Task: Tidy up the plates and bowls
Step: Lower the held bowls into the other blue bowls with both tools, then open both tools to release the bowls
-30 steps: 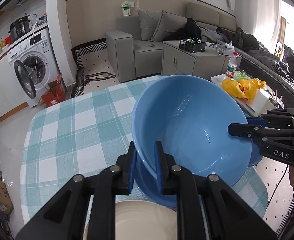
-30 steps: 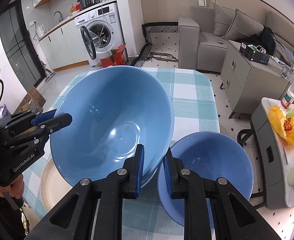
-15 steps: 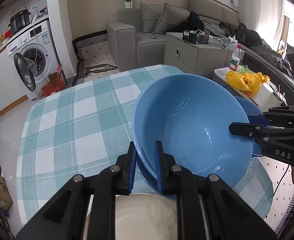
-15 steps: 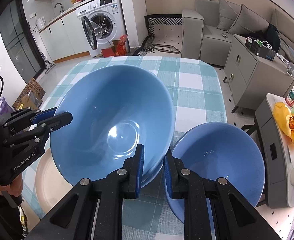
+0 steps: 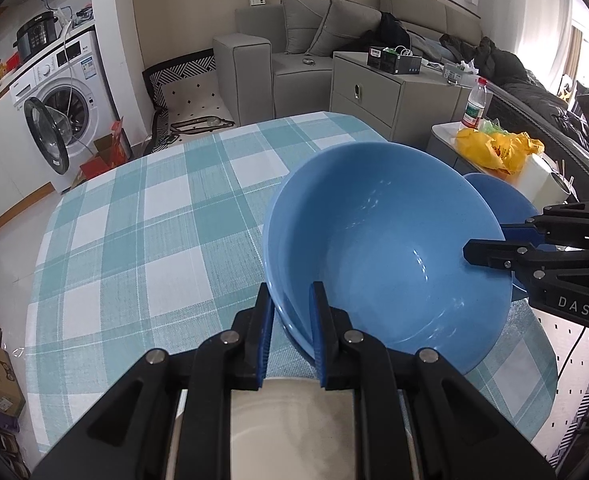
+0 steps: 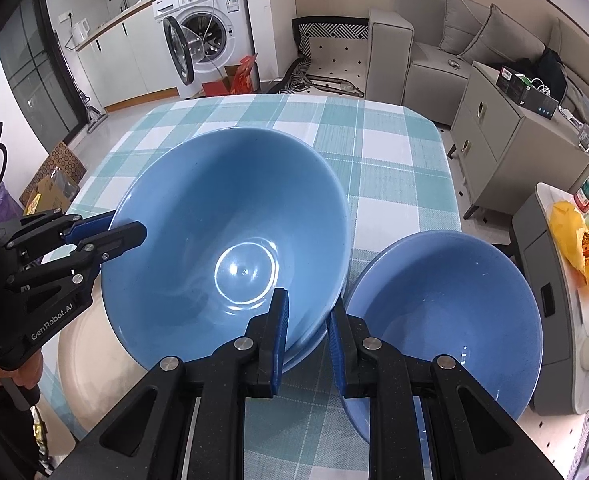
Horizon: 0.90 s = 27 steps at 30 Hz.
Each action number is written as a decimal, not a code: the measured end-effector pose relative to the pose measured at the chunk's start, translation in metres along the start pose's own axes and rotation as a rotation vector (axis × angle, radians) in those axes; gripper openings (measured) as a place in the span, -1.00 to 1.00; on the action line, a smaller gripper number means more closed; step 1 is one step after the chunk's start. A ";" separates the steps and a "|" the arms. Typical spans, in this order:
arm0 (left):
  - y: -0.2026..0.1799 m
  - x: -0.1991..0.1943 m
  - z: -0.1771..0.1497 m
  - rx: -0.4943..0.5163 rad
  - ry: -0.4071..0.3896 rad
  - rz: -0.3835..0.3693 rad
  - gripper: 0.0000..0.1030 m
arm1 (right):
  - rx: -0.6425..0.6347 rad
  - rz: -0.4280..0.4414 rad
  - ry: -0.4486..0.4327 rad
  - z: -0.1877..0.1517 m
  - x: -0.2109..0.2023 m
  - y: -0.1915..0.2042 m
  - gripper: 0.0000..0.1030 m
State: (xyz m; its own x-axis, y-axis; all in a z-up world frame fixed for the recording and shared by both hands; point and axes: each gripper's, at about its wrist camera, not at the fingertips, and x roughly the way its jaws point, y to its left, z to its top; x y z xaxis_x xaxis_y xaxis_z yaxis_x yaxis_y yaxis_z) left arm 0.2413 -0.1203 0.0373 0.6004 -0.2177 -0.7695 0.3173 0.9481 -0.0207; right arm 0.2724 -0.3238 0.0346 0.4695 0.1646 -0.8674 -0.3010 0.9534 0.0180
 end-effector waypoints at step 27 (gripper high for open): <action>-0.009 0.013 -0.012 0.075 0.038 0.022 -0.15 | -0.162 -0.132 0.019 -0.011 0.016 0.021 -0.32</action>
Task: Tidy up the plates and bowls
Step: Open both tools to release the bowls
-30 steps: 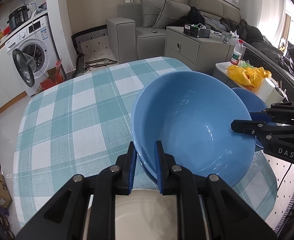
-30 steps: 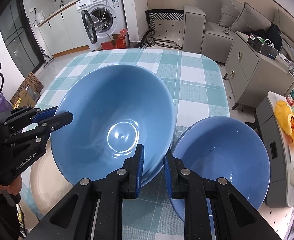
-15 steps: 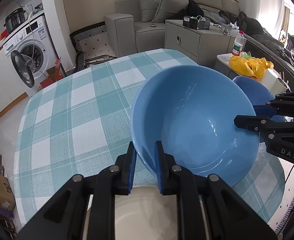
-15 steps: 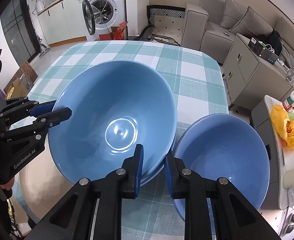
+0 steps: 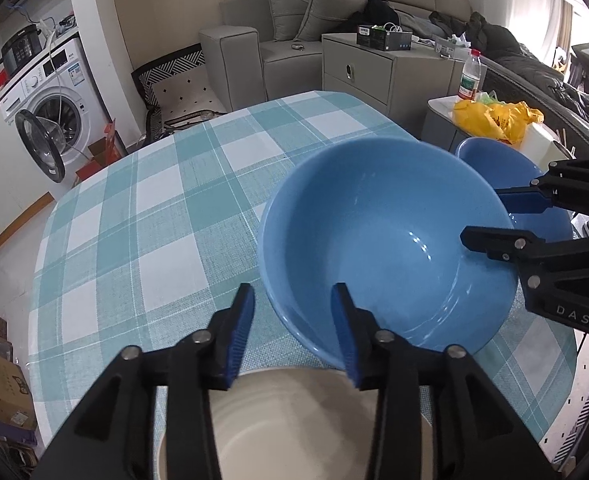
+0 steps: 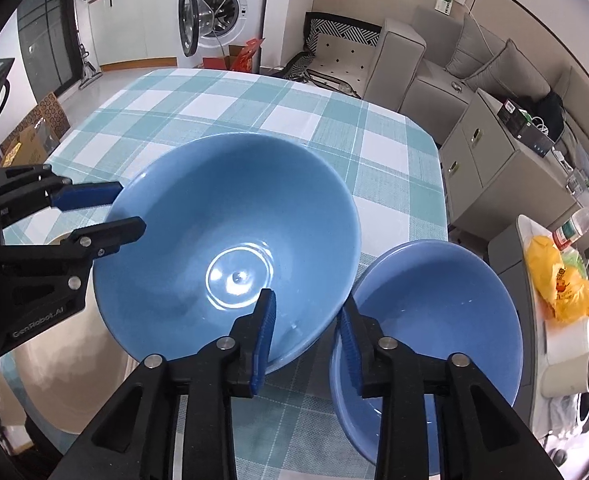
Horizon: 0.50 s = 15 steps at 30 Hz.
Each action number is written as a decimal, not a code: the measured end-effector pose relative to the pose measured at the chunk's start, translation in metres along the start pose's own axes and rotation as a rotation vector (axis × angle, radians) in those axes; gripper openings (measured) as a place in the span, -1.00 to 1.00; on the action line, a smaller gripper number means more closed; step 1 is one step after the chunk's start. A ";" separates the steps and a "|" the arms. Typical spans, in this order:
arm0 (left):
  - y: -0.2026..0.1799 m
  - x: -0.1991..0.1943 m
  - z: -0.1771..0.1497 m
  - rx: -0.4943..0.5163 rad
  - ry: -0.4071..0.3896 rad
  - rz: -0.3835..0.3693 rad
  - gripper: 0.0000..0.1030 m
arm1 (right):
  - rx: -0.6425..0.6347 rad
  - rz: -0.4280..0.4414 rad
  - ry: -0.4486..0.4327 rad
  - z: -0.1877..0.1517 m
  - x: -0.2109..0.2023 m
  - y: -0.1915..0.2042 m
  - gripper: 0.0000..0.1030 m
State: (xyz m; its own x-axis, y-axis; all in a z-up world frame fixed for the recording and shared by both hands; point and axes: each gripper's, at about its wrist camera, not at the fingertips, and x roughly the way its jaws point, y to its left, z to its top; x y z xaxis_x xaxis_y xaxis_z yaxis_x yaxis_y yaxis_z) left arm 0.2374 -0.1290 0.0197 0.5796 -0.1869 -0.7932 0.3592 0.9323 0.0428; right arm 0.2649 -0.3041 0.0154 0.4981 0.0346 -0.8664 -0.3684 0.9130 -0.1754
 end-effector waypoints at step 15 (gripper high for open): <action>0.006 -0.008 0.000 -0.051 0.010 -0.045 0.60 | 0.013 0.077 -0.071 -0.006 -0.016 -0.010 0.43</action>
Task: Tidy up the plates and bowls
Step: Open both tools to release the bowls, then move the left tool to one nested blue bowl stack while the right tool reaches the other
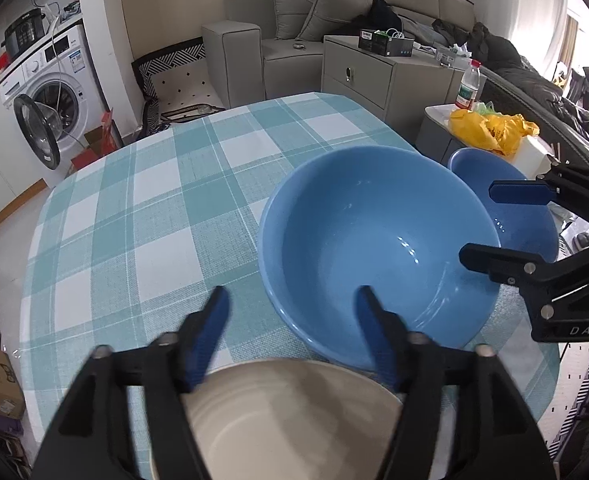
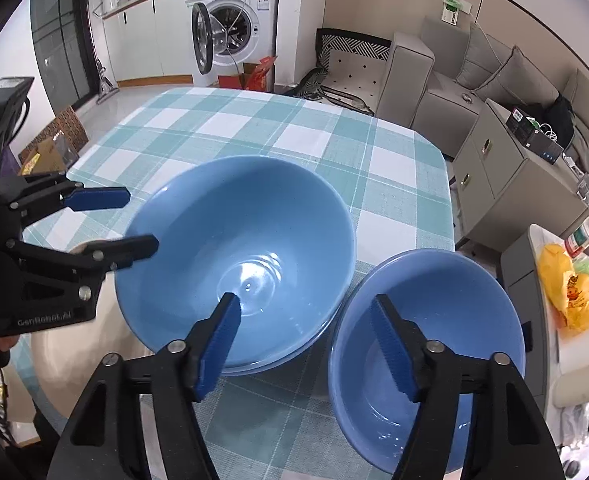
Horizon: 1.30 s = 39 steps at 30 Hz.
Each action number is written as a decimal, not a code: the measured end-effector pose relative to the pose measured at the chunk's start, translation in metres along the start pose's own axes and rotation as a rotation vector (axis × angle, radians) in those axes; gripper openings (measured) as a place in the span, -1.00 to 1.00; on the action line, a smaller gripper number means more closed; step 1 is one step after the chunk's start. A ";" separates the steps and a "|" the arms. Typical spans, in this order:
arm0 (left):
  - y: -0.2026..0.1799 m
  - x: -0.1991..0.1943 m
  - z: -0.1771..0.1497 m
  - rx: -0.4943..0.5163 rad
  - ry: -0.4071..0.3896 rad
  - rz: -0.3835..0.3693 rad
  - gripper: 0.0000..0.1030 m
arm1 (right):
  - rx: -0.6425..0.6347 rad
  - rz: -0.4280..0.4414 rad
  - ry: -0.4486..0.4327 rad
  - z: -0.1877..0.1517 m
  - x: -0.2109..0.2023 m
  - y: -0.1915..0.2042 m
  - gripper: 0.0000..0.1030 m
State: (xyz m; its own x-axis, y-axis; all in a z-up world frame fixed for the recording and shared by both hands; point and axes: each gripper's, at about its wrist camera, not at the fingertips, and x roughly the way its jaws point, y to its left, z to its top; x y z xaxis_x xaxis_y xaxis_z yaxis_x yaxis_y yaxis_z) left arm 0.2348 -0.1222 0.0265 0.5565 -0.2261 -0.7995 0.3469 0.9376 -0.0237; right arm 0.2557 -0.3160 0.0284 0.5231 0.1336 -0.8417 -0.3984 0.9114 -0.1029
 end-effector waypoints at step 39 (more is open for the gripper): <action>-0.086 -0.027 0.052 0.150 -0.094 -0.090 1.00 | 0.413 -0.091 -0.129 -0.077 -0.102 -0.143 0.99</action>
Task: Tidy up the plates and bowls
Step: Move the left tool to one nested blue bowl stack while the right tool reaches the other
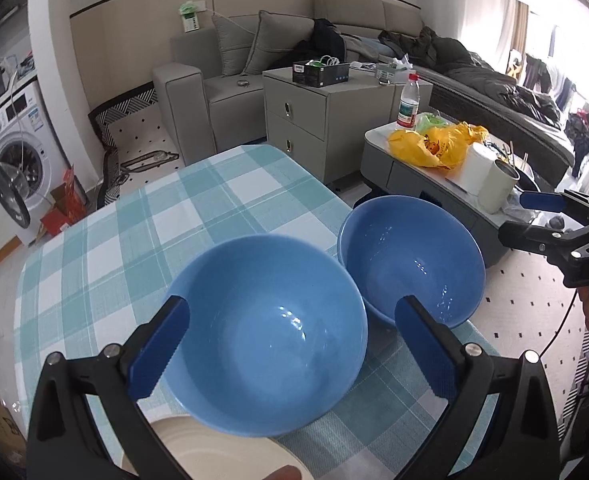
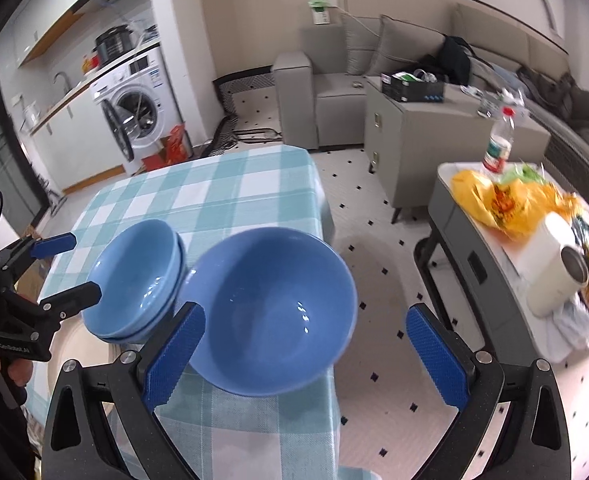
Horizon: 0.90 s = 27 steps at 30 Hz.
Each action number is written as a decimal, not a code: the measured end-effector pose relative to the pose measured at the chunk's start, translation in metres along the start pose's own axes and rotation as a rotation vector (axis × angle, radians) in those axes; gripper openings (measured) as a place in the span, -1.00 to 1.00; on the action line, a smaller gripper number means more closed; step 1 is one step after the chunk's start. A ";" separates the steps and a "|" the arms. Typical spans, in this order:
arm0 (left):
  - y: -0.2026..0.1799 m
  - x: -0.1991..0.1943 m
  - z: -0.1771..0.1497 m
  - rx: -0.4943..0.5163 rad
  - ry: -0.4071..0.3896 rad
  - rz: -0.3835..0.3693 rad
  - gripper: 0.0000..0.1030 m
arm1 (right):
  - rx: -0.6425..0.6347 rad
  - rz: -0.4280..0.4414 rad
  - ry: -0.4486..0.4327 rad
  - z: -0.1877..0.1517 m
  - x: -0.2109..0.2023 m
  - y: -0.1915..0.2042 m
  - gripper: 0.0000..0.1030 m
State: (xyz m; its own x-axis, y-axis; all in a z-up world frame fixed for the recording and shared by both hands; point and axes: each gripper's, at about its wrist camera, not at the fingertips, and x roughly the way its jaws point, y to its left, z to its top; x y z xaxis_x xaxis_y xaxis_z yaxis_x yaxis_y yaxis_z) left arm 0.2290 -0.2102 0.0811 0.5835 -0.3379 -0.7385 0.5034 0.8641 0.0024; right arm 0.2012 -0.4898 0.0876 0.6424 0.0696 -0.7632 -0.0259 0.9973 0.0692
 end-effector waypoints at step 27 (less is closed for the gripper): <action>-0.031 0.041 0.018 0.126 0.059 -0.038 1.00 | 0.156 -0.049 0.124 -0.044 0.071 -0.034 0.99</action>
State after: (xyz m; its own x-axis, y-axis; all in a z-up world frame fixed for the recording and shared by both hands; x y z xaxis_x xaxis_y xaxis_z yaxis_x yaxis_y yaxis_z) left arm 0.2486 -0.2578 0.0628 0.5263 -0.3437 -0.7777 0.6026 0.7960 0.0561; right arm 0.2142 -0.5173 0.0033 0.5404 0.0332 -0.8408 0.1285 0.9842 0.1215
